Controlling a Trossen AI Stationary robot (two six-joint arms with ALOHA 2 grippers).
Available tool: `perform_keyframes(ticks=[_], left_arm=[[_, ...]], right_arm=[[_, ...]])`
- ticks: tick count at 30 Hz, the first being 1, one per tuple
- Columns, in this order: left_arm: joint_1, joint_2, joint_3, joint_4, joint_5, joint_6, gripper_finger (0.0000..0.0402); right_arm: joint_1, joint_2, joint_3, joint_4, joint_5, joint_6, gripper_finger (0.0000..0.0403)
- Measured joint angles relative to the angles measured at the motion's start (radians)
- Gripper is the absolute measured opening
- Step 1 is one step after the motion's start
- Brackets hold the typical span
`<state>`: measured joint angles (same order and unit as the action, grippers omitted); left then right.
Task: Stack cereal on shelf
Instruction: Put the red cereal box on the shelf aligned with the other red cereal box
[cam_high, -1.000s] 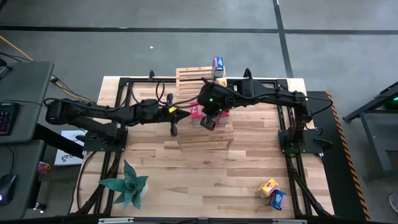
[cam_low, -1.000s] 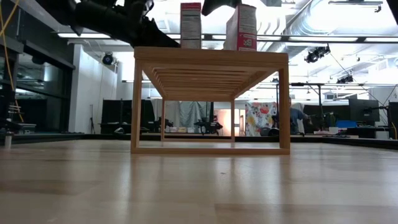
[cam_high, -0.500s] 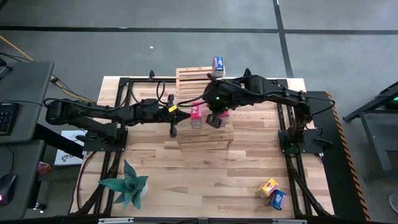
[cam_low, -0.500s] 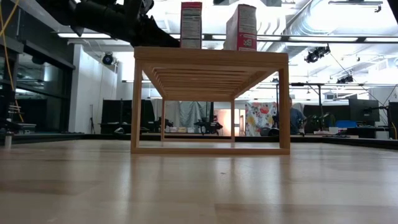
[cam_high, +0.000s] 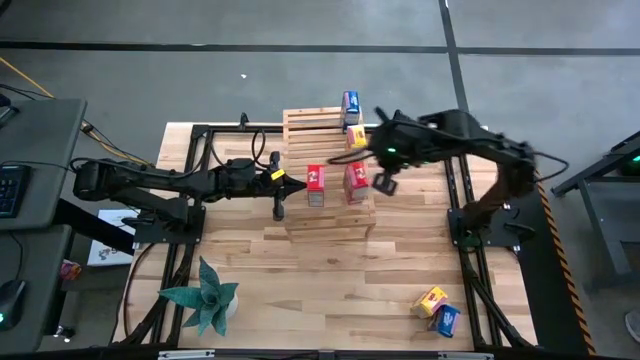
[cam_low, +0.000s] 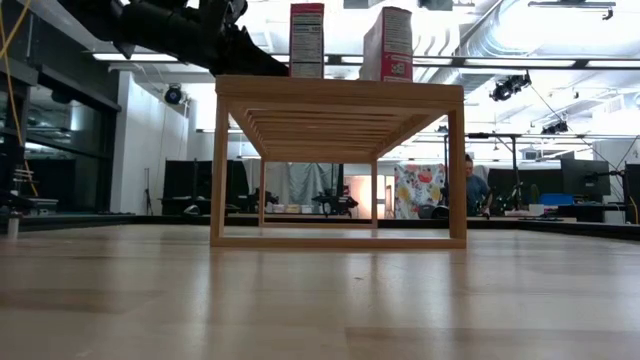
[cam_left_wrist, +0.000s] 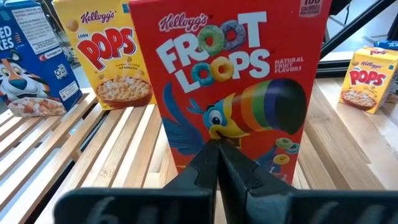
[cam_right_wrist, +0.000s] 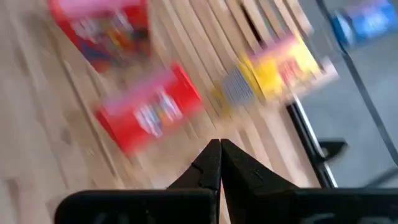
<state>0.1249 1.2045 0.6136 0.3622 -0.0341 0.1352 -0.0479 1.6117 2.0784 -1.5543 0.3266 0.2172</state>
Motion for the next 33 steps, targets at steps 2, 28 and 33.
perform_keyframes(ticks=[2,28,33], left_arm=[[0.0,0.0,0.0,0.0,-0.001,-0.002,0.0],[0.0,-0.019,-0.001,0.012,0.183,-0.122,0.0],[0.004,0.0,-0.001,0.076,0.181,-0.16,0.0]], right_arm=[[0.0,-0.1,-0.128,0.017,0.021,0.028,0.0],[-0.05,-0.702,-1.472,1.525,-0.226,-0.298,0.0],[-0.093,-0.701,-1.474,1.536,-0.233,-0.303,0.0]])
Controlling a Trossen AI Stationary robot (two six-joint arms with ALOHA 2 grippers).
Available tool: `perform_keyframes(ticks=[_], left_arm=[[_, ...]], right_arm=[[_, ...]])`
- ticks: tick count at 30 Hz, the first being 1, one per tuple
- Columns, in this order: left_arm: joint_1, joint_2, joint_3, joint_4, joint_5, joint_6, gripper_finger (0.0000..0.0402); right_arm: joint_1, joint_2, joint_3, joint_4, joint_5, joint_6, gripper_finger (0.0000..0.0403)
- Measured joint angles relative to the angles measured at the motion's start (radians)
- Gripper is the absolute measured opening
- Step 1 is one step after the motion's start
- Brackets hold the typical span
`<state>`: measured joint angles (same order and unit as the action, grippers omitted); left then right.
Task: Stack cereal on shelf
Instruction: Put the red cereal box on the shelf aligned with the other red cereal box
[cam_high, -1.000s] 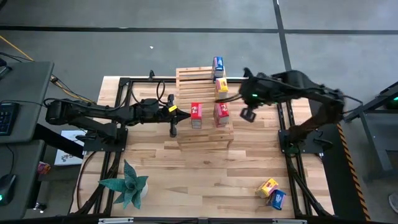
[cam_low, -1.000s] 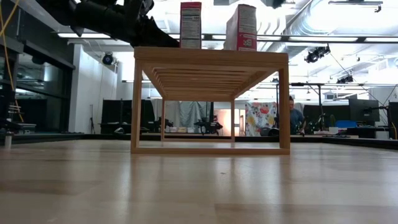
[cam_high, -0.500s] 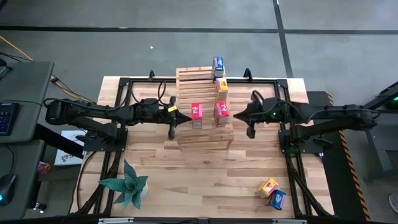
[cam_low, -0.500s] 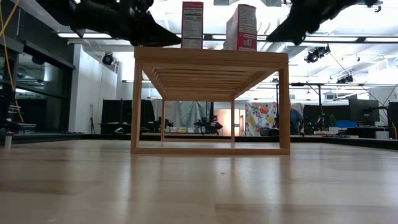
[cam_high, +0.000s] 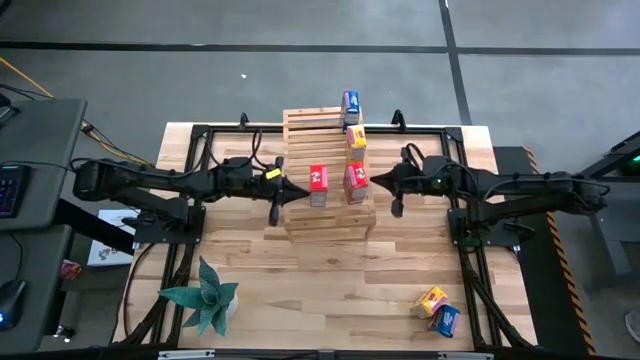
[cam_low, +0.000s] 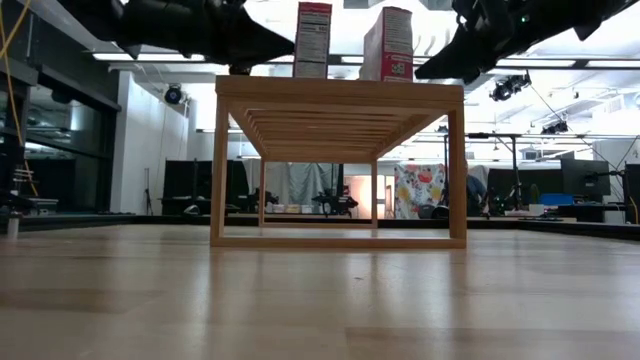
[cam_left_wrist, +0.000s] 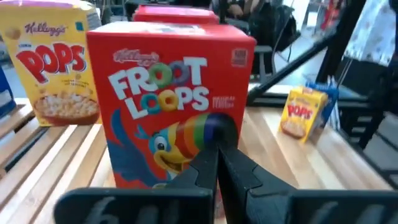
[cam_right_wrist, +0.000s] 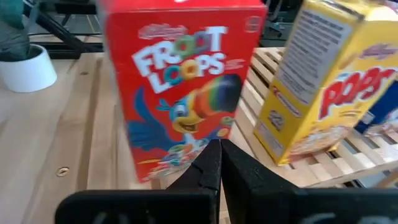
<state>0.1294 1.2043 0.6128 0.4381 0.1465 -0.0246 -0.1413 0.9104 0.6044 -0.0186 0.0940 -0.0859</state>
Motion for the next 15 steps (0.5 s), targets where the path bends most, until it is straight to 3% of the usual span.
perform_keyframes(ticks=[15], left_arm=[[0.01,0.159,0.0,0.145,-0.003,-0.047,0.0]], right_arm=[[-0.016,0.06,0.0,0.052,-0.067,0.002,0.0]])
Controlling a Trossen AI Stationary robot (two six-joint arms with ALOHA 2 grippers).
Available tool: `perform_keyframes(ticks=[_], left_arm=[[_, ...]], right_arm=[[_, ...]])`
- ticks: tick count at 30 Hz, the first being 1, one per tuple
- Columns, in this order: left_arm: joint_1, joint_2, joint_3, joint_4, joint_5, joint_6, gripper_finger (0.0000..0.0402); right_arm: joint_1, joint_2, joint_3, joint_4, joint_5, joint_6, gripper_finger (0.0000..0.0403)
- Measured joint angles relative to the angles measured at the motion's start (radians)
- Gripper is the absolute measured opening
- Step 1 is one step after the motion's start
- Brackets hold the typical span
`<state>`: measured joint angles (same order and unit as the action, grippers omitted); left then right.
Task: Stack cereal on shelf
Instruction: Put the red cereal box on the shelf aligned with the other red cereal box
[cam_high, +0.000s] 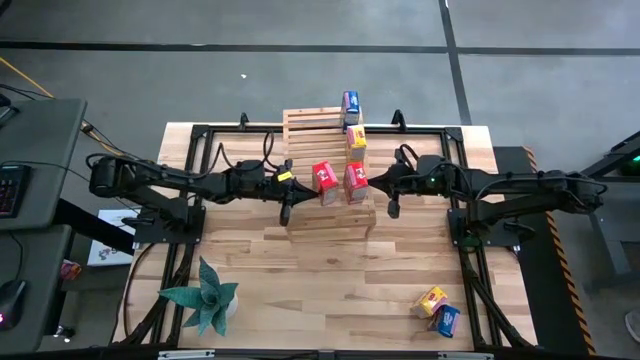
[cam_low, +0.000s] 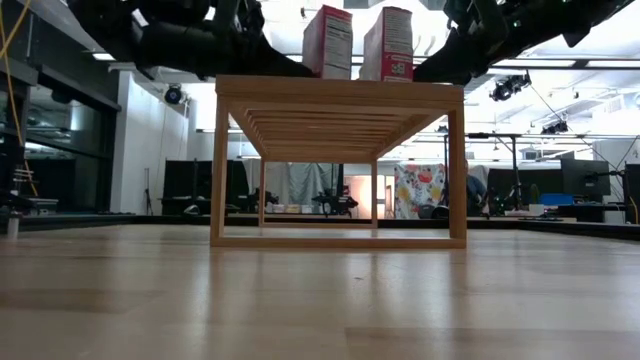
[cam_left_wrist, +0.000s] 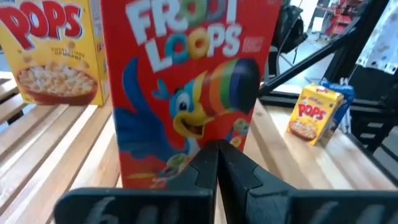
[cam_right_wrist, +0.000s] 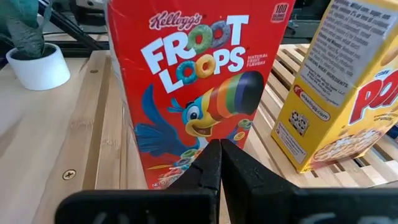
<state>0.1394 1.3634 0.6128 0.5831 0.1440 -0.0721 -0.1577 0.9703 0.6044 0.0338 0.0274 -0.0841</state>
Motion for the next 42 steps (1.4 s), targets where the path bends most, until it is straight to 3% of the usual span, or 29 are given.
perform_keyframes(ticks=[17,42], left_arm=[[0.098,0.002,0.069,-0.075,-0.001,0.088,0.0],[0.052,0.002,0.085,-0.07,0.0,0.075,0.0]], right_arm=[[0.0,0.0,0.0,0.048,-0.004,0.005,0.0],[0.001,0.036,0.0,0.129,0.02,0.085,0.0]])
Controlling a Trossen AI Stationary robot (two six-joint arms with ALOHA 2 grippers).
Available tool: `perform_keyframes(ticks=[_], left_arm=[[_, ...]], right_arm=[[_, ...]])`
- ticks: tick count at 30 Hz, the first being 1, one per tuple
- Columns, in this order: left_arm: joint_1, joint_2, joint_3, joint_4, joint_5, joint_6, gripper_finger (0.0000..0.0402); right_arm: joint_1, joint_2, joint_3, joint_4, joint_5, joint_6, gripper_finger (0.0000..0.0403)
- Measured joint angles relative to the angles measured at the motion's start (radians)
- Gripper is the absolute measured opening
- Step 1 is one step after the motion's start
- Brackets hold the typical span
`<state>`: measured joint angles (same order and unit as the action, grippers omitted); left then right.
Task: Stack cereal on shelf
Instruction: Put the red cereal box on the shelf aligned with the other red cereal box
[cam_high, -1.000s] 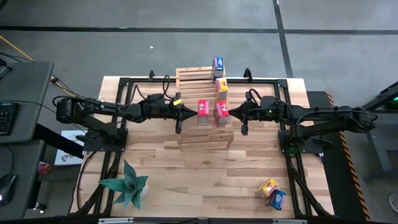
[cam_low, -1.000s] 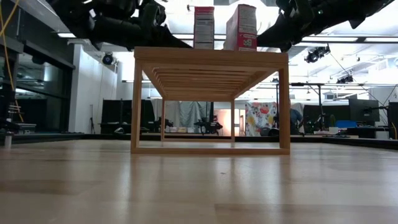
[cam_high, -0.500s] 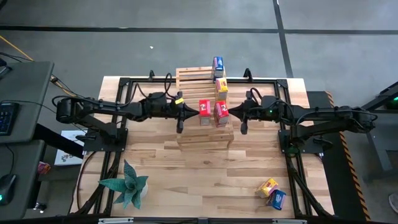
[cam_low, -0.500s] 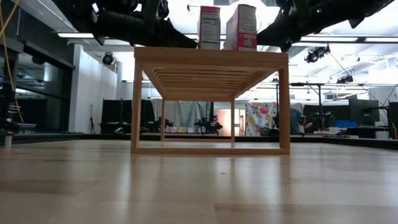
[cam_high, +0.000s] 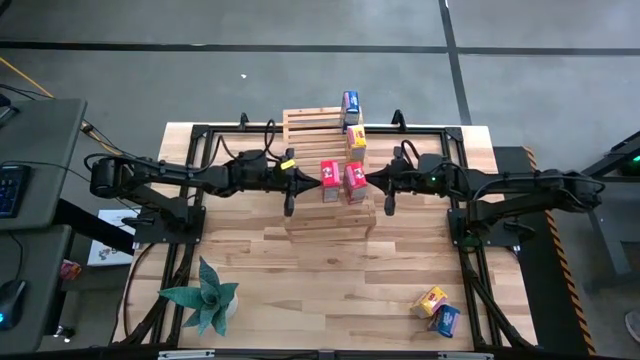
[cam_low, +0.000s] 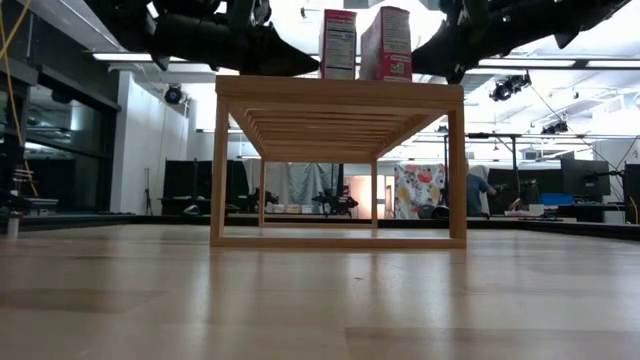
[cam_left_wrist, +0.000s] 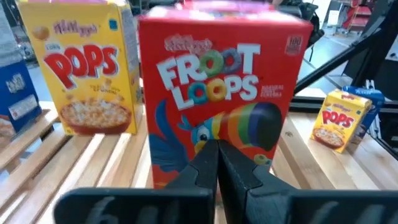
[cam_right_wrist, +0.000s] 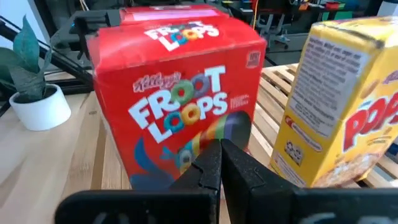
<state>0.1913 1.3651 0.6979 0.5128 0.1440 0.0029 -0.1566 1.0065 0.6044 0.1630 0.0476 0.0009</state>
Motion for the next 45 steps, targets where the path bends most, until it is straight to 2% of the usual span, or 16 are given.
perform_keyframes(ticks=[11,20,26,28,32,33,39,45], left_arm=[[-0.01,0.018,0.0,0.014,0.011,-0.026,0.0],[-0.023,0.082,-0.001,-0.002,0.066,-0.022,0.0],[-0.013,-0.029,-0.001,-0.084,0.058,-0.021,0.0],[-0.005,-0.091,-0.001,-0.144,0.024,0.001,0.0],[0.016,-0.177,0.0,-0.188,-0.185,0.079,0.0],[0.03,-0.18,0.0,-0.181,-0.207,0.093,0.0],[0.121,-0.104,0.083,-0.223,-0.142,0.096,0.0],[0.132,0.012,0.136,-0.222,-0.048,0.077,0.0]], right_arm=[[0.0,0.095,0.0,0.094,-0.024,0.02,0.0],[0.0,0.095,0.0,0.09,0.083,0.026,0.0],[0.0,0.079,0.0,0.081,0.084,0.018,0.0],[0.0,0.072,0.0,0.082,0.084,0.017,0.0],[0.0,0.069,0.0,0.082,0.084,0.01,0.0],[0.0,0.069,0.0,0.081,0.084,0.009,0.0],[0.0,0.069,0.0,0.082,0.084,0.017,0.0],[0.0,0.069,0.0,0.082,0.084,0.021,0.0]])
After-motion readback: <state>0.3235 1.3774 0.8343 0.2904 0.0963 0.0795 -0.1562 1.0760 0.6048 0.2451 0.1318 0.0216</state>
